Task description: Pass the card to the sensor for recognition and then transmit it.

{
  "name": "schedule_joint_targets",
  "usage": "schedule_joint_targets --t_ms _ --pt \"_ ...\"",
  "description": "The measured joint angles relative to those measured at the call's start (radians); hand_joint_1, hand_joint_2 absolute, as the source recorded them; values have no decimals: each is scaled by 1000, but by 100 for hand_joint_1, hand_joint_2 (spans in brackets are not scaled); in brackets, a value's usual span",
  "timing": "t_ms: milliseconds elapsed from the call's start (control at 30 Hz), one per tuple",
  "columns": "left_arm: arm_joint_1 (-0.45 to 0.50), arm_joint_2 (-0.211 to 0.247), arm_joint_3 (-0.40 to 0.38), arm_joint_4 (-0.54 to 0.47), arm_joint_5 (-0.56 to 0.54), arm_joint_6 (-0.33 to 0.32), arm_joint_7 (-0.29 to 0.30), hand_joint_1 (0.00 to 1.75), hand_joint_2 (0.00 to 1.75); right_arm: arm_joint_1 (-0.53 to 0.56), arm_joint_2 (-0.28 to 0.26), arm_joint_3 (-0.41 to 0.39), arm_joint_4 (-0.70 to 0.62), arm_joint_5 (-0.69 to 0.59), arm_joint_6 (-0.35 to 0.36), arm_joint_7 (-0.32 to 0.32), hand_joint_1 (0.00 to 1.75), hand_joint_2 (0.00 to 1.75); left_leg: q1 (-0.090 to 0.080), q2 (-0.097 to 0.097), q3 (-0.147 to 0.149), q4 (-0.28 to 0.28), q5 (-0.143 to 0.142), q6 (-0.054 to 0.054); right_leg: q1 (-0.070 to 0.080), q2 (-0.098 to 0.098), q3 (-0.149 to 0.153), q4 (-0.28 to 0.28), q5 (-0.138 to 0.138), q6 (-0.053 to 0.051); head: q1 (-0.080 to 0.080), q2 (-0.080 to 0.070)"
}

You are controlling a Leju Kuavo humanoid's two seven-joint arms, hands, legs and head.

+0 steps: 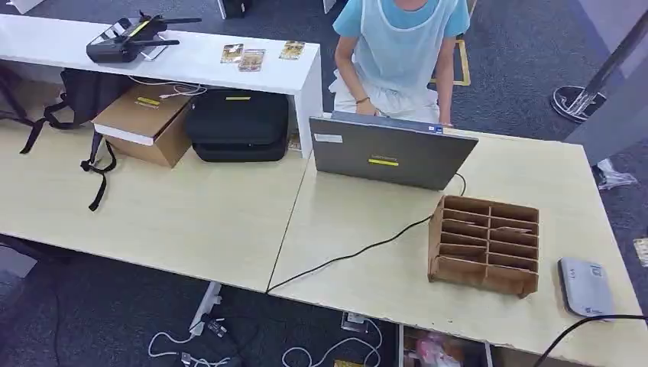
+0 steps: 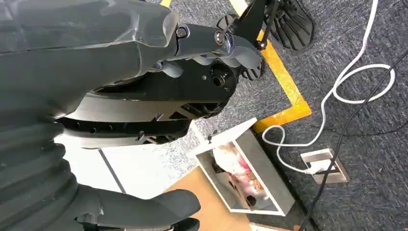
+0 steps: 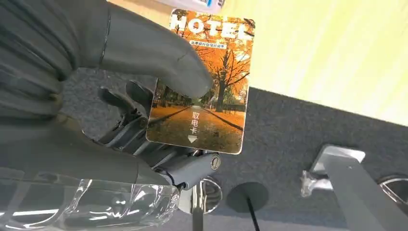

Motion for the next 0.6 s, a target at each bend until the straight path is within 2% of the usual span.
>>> schedule_joint_targets --t_ms 233,600 --pt "1 5 0 0 11 -8 0 0 175 -1 71 14 28 56 -20 -12 175 175 0 0 0 0 1 0 0 0 0 0 0 0 0 0" --pt "4 10 0 0 11 -9 0 0 175 2 132 20 61 83 -13 -18 175 175 0 0 0 0 1 0 0 0 0 0 0 0 0 0"
